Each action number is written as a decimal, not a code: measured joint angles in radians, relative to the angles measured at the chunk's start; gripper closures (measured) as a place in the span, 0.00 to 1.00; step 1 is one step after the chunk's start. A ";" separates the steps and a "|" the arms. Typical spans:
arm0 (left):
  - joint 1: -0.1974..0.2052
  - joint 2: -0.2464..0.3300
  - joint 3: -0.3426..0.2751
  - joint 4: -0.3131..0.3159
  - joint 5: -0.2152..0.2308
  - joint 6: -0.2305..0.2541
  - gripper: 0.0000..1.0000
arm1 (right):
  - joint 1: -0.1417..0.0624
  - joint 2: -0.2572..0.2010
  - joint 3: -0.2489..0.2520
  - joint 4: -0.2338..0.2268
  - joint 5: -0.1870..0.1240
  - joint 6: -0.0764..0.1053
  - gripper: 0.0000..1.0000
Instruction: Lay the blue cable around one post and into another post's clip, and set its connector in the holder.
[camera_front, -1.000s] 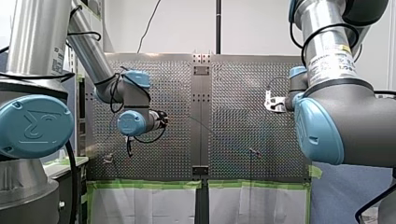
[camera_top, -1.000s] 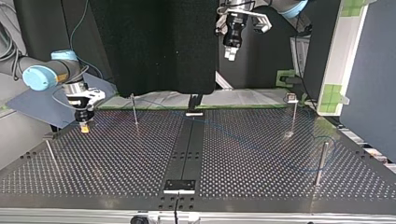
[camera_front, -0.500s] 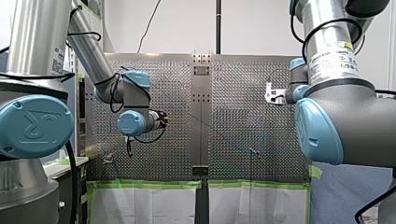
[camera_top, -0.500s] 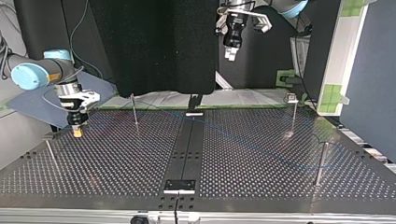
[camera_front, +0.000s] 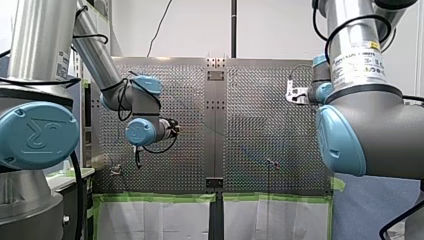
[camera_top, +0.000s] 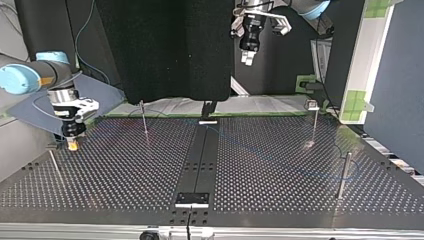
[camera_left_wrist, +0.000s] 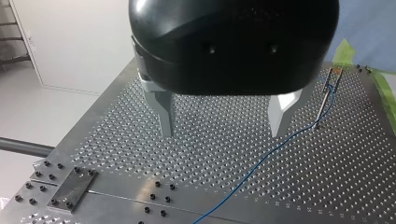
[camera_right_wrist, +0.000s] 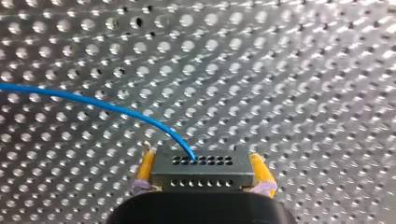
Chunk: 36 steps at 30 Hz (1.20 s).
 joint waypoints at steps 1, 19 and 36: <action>0.000 0.000 0.000 0.000 0.000 0.000 0.00 | -0.001 -0.003 0.000 0.003 0.000 0.000 1.00; 0.008 0.000 0.000 -0.003 0.000 0.000 0.00 | -0.033 -0.041 0.002 0.066 0.025 -0.007 1.00; 0.017 0.000 0.000 -0.012 0.000 0.000 0.00 | -0.094 -0.045 0.046 0.076 0.017 -0.014 1.00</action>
